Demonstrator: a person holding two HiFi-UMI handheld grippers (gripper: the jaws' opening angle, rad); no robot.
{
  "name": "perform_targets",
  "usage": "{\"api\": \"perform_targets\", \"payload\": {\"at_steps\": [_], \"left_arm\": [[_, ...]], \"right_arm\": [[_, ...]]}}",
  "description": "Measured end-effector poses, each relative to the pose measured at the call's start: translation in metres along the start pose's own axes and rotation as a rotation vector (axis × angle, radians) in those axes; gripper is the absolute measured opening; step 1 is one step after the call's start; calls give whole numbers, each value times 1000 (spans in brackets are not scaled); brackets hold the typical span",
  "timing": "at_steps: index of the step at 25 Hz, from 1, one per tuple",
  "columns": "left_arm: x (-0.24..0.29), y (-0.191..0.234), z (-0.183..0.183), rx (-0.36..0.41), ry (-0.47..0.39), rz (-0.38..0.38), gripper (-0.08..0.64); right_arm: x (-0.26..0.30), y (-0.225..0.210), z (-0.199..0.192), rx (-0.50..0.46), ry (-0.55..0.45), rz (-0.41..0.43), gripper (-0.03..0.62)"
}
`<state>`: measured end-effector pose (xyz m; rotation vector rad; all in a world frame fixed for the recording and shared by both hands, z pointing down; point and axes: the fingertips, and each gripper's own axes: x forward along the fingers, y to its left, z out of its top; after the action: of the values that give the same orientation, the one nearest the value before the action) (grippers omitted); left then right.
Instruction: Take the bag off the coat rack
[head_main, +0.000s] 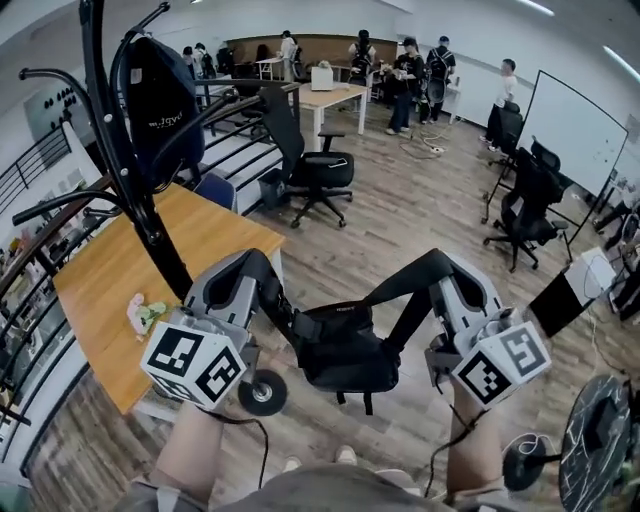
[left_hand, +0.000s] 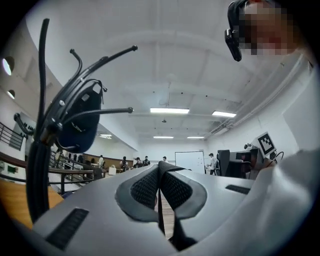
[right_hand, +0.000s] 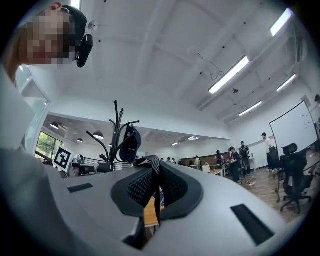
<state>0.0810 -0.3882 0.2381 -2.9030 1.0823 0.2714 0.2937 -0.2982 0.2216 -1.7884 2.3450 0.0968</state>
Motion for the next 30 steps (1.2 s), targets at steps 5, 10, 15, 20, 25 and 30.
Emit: {"api": "perform_targets", "payload": {"at_steps": [5, 10, 15, 20, 25, 30], "left_arm": [[36, -31, -38, -22, 59, -117, 15], [57, -61, -73, -34, 130, -196, 15], [58, -85, -109, -70, 166, -285, 15], [54, -101, -139, -80, 223, -321, 15], [53, -102, -152, -49, 266, -339, 15], [49, -98, -153, -61, 271, -334, 15]], "right_arm": [[-44, -35, -25, -3, 66, -143, 31], [-84, -56, -51, 15, 132, -252, 31], [-119, -63, -86, 19, 209, -325, 31], [-148, -67, -116, 52, 275, -374, 31], [-151, -62, -129, 83, 312, -398, 31], [-151, -58, -129, 89, 317, -399, 32]]}}
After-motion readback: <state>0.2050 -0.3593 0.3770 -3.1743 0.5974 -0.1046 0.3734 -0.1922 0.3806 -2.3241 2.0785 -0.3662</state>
